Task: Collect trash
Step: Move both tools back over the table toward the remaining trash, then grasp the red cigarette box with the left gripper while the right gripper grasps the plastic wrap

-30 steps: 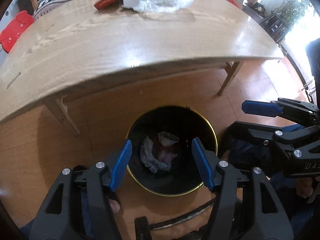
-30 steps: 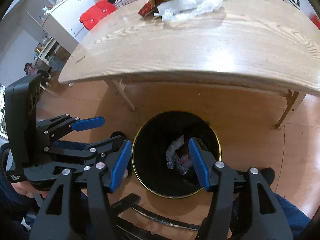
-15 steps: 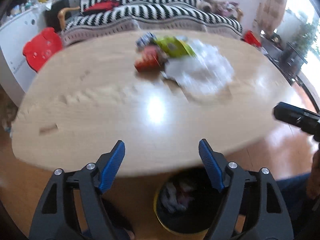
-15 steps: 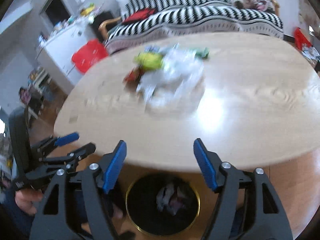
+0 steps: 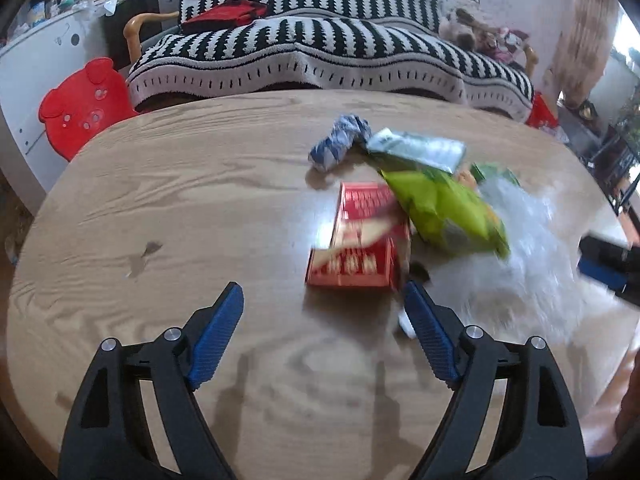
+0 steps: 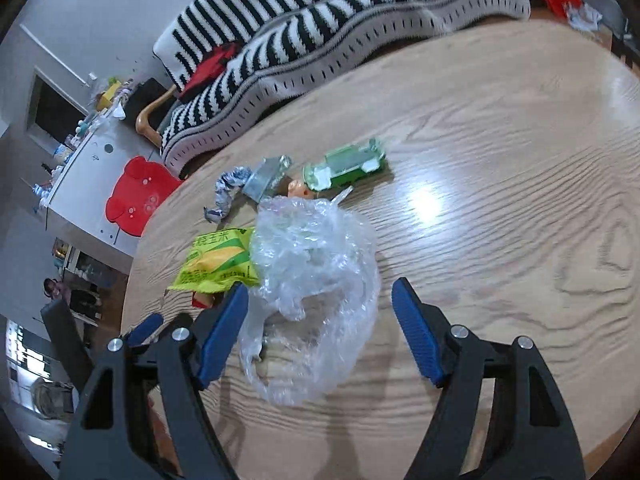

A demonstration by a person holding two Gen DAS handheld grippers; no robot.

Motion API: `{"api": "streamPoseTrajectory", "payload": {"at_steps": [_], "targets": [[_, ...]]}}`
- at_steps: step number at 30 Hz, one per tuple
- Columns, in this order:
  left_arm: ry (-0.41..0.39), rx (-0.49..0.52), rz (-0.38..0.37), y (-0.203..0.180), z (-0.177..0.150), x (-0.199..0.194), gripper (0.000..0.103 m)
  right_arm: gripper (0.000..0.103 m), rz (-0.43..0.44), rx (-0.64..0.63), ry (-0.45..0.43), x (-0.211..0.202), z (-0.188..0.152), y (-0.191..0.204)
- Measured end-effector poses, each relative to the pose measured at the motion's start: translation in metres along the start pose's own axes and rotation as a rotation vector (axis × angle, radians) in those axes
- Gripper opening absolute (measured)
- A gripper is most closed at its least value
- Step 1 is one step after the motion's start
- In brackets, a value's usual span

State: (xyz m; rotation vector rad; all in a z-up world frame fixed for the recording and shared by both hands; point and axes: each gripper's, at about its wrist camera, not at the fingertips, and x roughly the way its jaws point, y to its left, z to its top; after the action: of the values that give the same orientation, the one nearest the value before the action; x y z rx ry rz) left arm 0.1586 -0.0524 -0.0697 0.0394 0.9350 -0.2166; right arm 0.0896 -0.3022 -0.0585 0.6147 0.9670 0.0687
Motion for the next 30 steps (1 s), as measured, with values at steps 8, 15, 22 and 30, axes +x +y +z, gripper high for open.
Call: {"api": "streamPoseTrajectory", "payload": {"at_steps": [8, 15, 22, 30], "targets": [[0.011, -0.024, -0.048, 0.006, 0.015, 0.037, 0.083, 0.072, -0.010, 0.042, 0.025, 0.031, 0.004, -0.001], [0.003, -0.039, -0.078, 0.010, 0.016, 0.042, 0.066, 0.025, 0.026, 0.044, 0.064, 0.038, 0.003, -0.003], [-0.009, -0.013, -0.039, 0.009, 0.012, 0.030, 0.053, 0.008, 0.031, -0.003, -0.005, 0.004, 0.001, 0.001], [-0.053, 0.017, -0.014, 0.029, 0.003, -0.019, 0.053, 0.008, 0.057, -0.106, -0.089, -0.057, -0.007, 0.007]]}}
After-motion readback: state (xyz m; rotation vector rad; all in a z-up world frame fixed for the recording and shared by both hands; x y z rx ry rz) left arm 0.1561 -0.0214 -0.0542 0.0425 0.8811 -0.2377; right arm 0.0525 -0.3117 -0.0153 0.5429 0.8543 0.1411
